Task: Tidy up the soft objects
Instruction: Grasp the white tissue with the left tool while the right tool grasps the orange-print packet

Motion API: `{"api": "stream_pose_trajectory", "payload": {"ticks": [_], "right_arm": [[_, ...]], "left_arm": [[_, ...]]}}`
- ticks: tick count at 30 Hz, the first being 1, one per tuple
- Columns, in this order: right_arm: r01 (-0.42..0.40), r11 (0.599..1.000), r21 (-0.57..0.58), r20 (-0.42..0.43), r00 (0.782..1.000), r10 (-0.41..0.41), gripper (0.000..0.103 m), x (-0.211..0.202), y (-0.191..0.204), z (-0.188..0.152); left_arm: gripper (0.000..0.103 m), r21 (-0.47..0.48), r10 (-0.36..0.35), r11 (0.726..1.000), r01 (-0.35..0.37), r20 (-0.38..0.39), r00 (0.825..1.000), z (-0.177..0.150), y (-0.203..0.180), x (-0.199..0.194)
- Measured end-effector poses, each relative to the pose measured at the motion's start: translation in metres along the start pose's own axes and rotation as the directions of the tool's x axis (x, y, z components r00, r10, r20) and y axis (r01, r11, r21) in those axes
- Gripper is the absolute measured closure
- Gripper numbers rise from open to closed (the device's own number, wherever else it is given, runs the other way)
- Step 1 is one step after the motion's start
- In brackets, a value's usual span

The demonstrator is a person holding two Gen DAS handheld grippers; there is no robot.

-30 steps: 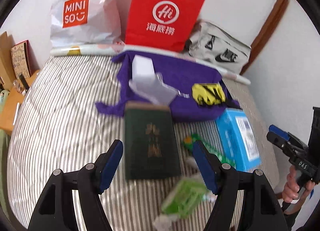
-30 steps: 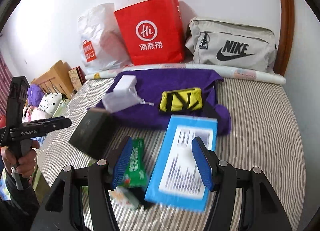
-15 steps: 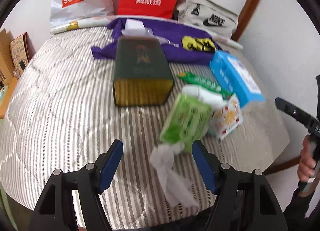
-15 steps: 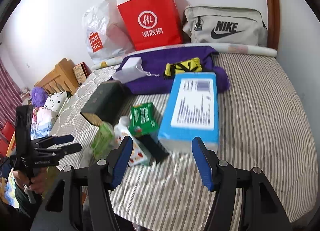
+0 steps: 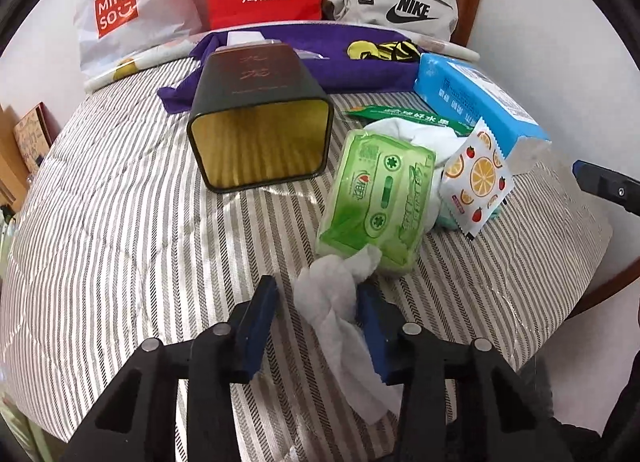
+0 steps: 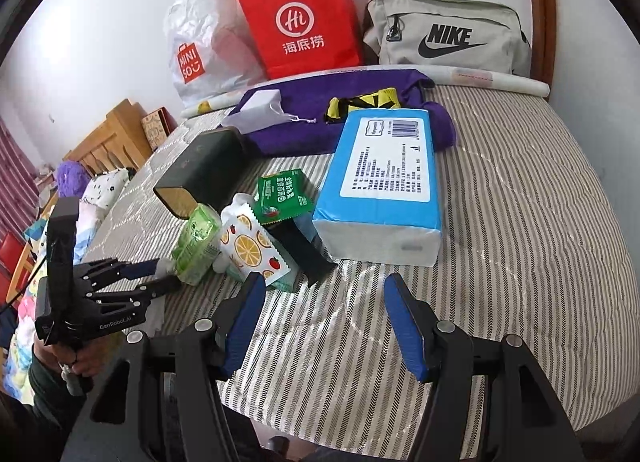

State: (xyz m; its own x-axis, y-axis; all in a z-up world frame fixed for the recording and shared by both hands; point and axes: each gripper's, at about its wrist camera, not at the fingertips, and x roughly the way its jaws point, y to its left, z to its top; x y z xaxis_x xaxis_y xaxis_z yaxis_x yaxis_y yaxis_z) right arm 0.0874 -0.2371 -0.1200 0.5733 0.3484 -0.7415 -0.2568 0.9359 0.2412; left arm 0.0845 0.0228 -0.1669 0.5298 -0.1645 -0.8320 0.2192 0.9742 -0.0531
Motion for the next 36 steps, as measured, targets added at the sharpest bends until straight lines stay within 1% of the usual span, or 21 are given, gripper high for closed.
{"api": "stream_pose_trajectory", "payload": {"ticks": [1, 2, 3, 6, 8, 10, 12, 15, 17, 19, 22, 24, 27, 29, 31, 32, 33, 34, 35, 36], "right_arm": [[-0.001, 1.000, -0.001, -0.001, 1.000, 0.001, 0.042, 0.001, 0.001, 0.000], [-0.003, 1.000, -0.002, -0.002, 1.000, 0.003, 0.042, 0.002, 0.001, -0.001], [-0.005, 1.000, -0.003, -0.006, 1.000, 0.005, 0.042, 0.003, 0.002, -0.001], [-0.011, 1.000, -0.019, -0.009, 1.000, 0.011, 0.042, 0.007, 0.007, -0.002], [-0.026, 0.999, -0.044, 0.001, 1.000, 0.026, 0.042, 0.009, 0.015, -0.002], [-0.035, 0.996, -0.083, 0.006, 0.999, 0.036, 0.042, 0.014, 0.025, -0.002], [-0.032, 0.990, -0.138, 0.009, 0.999, 0.034, 0.042, 0.020, 0.039, -0.001], [0.003, 0.976, -0.217, 0.024, 1.000, 0.002, 0.042, 0.027, 0.057, -0.001], [0.040, 0.960, -0.276, 0.046, 0.999, -0.028, 0.042, 0.031, 0.071, -0.002], [0.058, 0.946, -0.318, 0.065, 0.997, -0.039, 0.040, 0.036, 0.081, -0.002], [0.093, 0.932, -0.350, 0.089, 0.994, -0.065, 0.040, 0.045, 0.090, -0.003], [0.112, 0.925, -0.362, 0.086, 0.992, -0.087, 0.040, 0.053, 0.092, -0.003], [0.153, 0.907, -0.393, 0.077, 0.988, -0.133, 0.040, 0.066, 0.099, -0.006], [0.184, 0.884, -0.429, 0.070, 0.983, -0.171, 0.038, 0.077, 0.105, -0.011], [0.202, 0.872, -0.445, 0.071, 0.979, -0.190, 0.038, 0.084, 0.107, -0.014], [0.199, 0.872, -0.448, 0.069, 0.980, -0.188, 0.038, 0.087, 0.107, -0.014], [0.200, 0.872, -0.448, 0.071, 0.980, -0.188, 0.040, 0.089, 0.108, -0.015], [0.215, 0.869, -0.445, 0.085, 0.976, -0.198, 0.045, 0.090, 0.108, -0.014], [0.216, 0.869, -0.444, 0.087, 0.976, -0.198, 0.047, 0.089, 0.107, -0.014], [0.209, 0.871, -0.444, 0.085, 0.978, -0.191, 0.055, 0.088, 0.108, -0.014]], "left_arm": [[0.077, 0.001, 0.009, 1.000, -0.009, 0.005, 1.000, 0.001, 0.001, 0.000], [0.083, 0.002, 0.020, 1.000, -0.020, 0.008, 1.000, 0.001, 0.003, 0.000], [0.084, -0.003, 0.025, 1.000, -0.025, 0.009, 1.000, 0.002, 0.006, 0.000], [0.085, -0.058, 0.042, 0.998, -0.040, 0.033, 0.999, 0.004, 0.023, -0.006], [0.085, -0.076, 0.058, 0.996, -0.055, 0.031, 0.998, 0.005, 0.032, -0.006], [0.084, -0.088, 0.076, 0.993, -0.073, 0.026, 0.997, 0.005, 0.039, -0.003], [0.084, -0.100, 0.076, 0.992, -0.074, 0.016, 0.997, 0.005, 0.044, 0.000], [0.084, -0.121, 0.063, 0.991, -0.059, 0.031, 0.998, 0.005, 0.046, 0.001], [0.084, -0.134, 0.057, 0.990, -0.051, 0.042, 0.997, 0.003, 0.047, 0.001], [0.084, -0.146, 0.043, 0.989, -0.035, 0.052, 0.998, 0.002, 0.049, 0.000], [0.084, -0.179, 0.010, 0.984, 0.001, 0.059, 0.998, 0.001, 0.055, 0.000], [0.084, -0.188, -0.008, 0.982, 0.020, 0.062, 0.998, 0.001, 0.058, 0.000], [0.084, -0.195, -0.021, 0.980, 0.033, 0.065, 0.998, 0.001, 0.059, 0.000], [0.084, -0.198, -0.027, 0.979, 0.040, 0.067, 0.997, 0.001, 0.060, 0.000], [0.084, -0.206, -0.037, 0.977, 0.051, 0.073, 0.997, 0.001, 0.061, 0.000], [0.084, -0.208, -0.041, 0.976, 0.055, 0.075, 0.996, 0.000, 0.062, 0.000], [0.084, -0.209, -0.044, 0.976, 0.058, 0.075, 0.996, 0.000, 0.062, 0.000], [0.084, -0.211, -0.046, 0.976, 0.061, 0.075, 0.996, 0.000, 0.062, 0.000], [0.084, -0.212, -0.048, 0.975, 0.063, 0.074, 0.996, 0.000, 0.063, 0.000], [0.084, -0.212, -0.048, 0.975, 0.063, 0.072, 0.996, 0.000, 0.063, 0.000]]}}
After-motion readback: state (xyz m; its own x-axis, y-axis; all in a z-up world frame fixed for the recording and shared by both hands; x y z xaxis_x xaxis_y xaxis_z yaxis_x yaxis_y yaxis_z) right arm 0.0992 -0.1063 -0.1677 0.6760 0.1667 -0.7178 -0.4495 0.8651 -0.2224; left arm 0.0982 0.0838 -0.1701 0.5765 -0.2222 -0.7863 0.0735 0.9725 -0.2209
